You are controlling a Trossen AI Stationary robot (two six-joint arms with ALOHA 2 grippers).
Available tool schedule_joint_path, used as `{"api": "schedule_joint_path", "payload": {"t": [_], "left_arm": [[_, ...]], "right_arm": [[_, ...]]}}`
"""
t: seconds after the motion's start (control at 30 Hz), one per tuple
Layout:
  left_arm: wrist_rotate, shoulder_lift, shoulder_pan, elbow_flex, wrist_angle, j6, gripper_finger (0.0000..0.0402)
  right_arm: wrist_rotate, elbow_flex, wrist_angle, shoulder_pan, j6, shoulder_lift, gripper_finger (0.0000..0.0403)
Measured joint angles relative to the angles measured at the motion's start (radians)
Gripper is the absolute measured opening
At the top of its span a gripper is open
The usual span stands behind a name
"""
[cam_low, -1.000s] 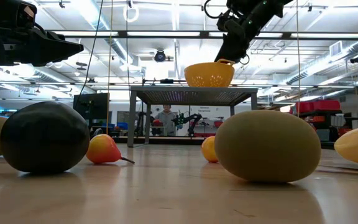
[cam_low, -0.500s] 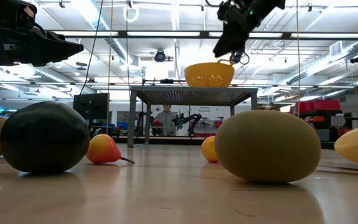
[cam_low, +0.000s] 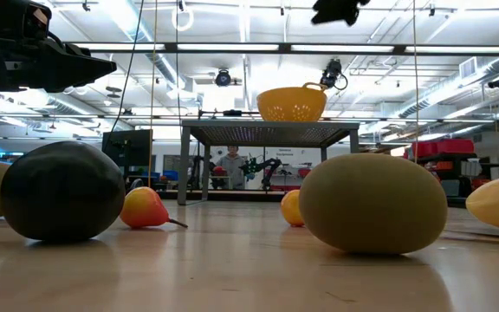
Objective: Pick & Place Fruit
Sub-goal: Put the peach into the yellow strainer bowl on the shelf
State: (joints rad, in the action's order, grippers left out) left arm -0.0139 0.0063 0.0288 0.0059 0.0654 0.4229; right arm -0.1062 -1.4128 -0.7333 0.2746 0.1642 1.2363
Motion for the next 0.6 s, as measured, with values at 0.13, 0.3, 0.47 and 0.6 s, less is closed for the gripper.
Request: {"api": "schedule_joint_path", "payload": {"t": [0.13,0.3,0.47,0.6], "left_arm": [[0.0,0.0,0.0,0.0,0.0,0.0,0.0064],[0.0,0.0,0.0,0.0,0.0,0.0,0.0064],[0.0,0.0,0.0,0.0,0.0,0.0,0.0064],[0.0,0.0,0.0,0.0,0.0,0.0,0.0064]], "right_arm": [[0.006,0.0,-0.047,-0.062,-0.012,-0.038,0.0202],[0.124,0.0,-0.103,-0.133,-0.059,-0.06,0.0213],[0.158,0.0,-0.111,-0.187,-0.106,-0.058,0.0245],[0.157,0.0,-0.117,-0.218,-0.151,-0.038,0.0274]]}}
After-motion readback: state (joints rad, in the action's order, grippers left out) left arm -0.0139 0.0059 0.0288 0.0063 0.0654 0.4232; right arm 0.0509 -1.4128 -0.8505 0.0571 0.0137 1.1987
